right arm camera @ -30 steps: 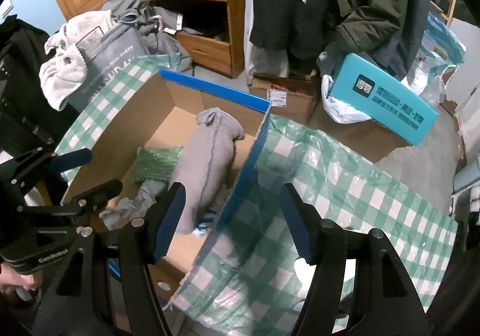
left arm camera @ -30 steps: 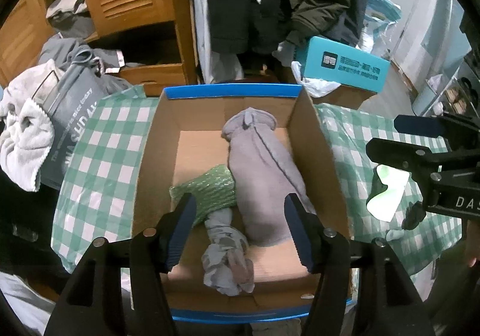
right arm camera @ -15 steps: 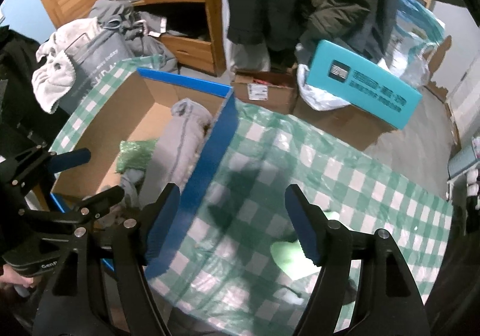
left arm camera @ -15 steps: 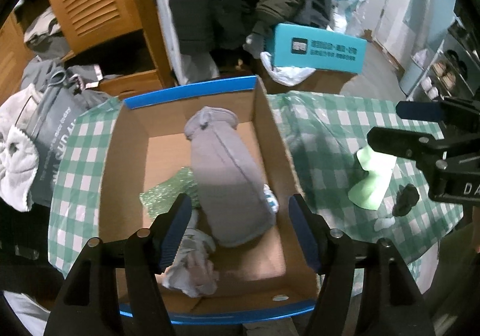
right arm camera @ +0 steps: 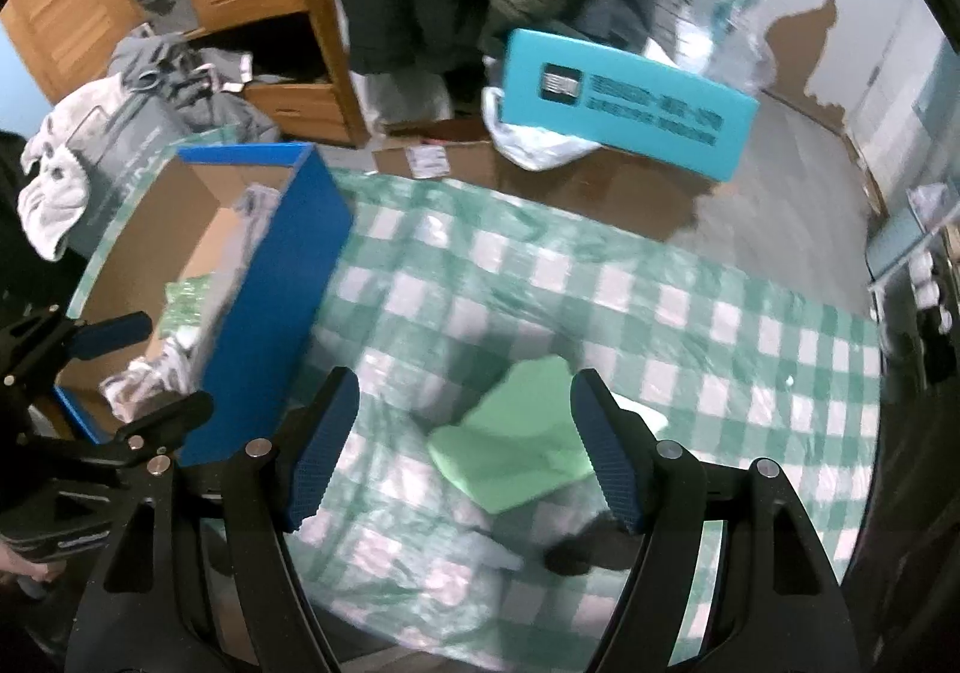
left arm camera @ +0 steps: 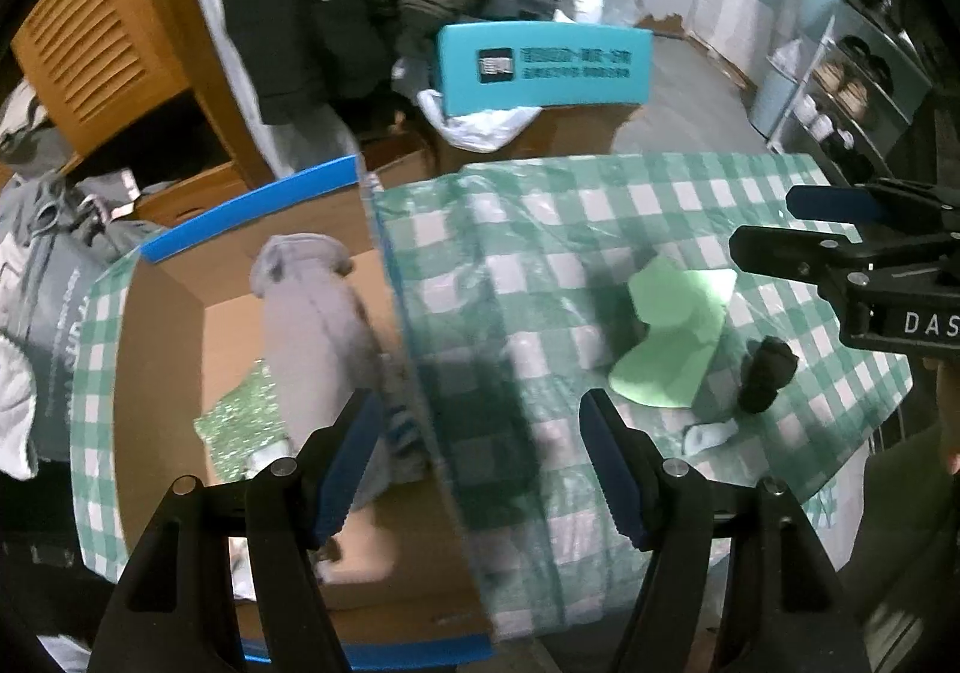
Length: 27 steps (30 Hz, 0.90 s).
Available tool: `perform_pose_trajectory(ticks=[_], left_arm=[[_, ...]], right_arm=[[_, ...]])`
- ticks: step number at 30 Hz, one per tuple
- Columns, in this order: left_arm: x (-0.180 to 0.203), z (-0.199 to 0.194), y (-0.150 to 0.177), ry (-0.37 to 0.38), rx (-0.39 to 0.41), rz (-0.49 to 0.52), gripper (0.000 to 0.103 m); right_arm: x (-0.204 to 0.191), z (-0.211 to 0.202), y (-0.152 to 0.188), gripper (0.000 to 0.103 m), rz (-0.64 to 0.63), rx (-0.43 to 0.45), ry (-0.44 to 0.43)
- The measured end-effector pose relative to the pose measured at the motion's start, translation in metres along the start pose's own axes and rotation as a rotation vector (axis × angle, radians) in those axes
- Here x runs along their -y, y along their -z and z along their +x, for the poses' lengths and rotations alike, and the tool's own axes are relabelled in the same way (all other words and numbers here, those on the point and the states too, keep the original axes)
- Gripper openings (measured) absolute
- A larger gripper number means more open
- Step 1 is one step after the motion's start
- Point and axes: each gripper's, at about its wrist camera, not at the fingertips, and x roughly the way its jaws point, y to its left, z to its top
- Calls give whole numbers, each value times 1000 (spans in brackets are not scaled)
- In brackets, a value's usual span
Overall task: Organize soft objects
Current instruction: 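Move both grippers back over the light green cloth on the table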
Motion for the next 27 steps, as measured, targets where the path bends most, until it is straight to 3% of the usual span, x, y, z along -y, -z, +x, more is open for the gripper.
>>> perform_pose_trajectory(ticks=[11, 27], left_arm=[[42, 22, -8, 44, -46, 63, 72], [75, 72, -5, 117, -127, 92, 77]], right_arm=[[48, 2, 26, 73, 74, -29, 27], [89, 51, 74, 73, 148, -192, 73]])
